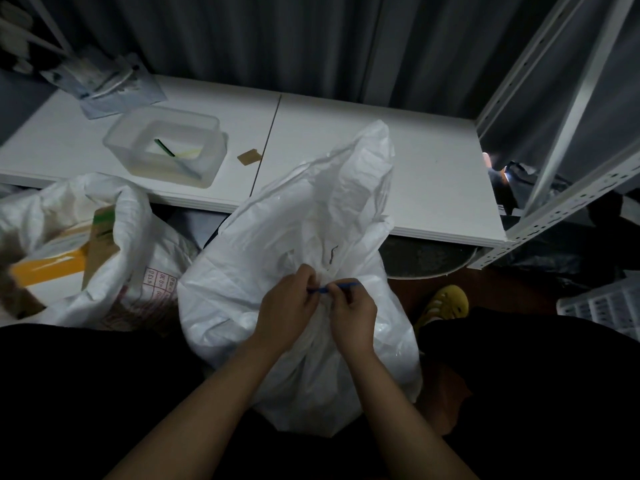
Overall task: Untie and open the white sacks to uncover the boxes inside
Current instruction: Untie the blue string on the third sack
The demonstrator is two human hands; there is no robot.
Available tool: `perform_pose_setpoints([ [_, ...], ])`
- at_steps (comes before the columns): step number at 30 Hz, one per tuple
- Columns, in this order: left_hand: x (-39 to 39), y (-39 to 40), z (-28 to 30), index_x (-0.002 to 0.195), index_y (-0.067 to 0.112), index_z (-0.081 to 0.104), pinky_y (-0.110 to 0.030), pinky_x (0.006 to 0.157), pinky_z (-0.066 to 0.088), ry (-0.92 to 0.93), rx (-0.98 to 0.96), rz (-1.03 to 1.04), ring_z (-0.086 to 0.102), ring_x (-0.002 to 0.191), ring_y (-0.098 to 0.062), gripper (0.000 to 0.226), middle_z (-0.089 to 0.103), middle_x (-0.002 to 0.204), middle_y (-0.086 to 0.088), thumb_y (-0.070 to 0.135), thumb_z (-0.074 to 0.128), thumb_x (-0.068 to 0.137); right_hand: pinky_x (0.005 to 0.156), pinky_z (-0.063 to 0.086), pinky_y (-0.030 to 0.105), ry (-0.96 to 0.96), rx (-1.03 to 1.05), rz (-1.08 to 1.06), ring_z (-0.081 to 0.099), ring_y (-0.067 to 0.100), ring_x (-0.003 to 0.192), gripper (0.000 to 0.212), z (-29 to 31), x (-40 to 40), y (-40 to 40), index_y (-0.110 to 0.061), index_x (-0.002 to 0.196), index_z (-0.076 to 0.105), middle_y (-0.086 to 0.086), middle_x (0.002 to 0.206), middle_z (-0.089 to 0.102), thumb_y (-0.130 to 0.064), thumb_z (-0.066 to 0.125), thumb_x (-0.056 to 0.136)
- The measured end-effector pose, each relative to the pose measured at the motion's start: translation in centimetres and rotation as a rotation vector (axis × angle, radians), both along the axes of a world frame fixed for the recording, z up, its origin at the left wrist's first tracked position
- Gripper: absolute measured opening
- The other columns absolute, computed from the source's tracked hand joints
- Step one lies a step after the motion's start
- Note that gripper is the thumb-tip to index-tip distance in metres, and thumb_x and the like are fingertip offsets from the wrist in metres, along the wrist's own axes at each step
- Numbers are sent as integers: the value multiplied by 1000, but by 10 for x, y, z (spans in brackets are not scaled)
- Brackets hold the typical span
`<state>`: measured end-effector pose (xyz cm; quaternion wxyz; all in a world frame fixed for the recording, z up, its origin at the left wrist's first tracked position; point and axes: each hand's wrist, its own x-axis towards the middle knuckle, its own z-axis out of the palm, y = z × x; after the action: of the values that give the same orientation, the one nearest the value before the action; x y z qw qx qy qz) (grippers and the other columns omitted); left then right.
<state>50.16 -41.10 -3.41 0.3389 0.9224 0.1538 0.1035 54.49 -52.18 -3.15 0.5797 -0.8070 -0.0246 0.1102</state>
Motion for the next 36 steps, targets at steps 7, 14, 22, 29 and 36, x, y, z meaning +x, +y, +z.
perform_pose_setpoints([
  [7,5,4,2,85,10,50,-37,62,44,22,24,-70,52,77,-22,21,59,78,-5,14,69,78,59,42,6,87,8,-25,57,-9,62,11,-2,3,-5,-4,85,66,-5,70,62,-13,63,91],
  [14,2,-7,-5,88,16,46,-30,61,40,75,-140,40,52,68,-13,20,50,70,8,16,65,83,64,46,8,127,-19,-8,63,4,71,13,-7,4,-11,-6,91,70,-1,78,68,-19,66,89],
  [22,1,-14,-4,83,27,40,-24,61,40,122,-280,169,54,66,-6,26,56,76,8,18,64,83,56,47,16,239,68,-73,58,13,60,22,-11,0,-12,2,83,69,19,72,65,-19,65,90],
  [29,5,-13,-9,74,28,36,-26,65,42,81,-414,192,56,66,-12,36,60,82,6,10,67,80,56,44,12,267,115,-93,55,2,54,15,-12,-1,-12,-7,79,69,6,64,62,-16,65,90],
  [36,10,-17,-17,75,15,41,-10,56,36,99,-473,235,48,59,-8,29,51,67,7,5,68,78,67,51,18,300,161,-94,66,9,70,12,-17,-4,-15,-5,86,71,3,74,69,-16,65,89],
])
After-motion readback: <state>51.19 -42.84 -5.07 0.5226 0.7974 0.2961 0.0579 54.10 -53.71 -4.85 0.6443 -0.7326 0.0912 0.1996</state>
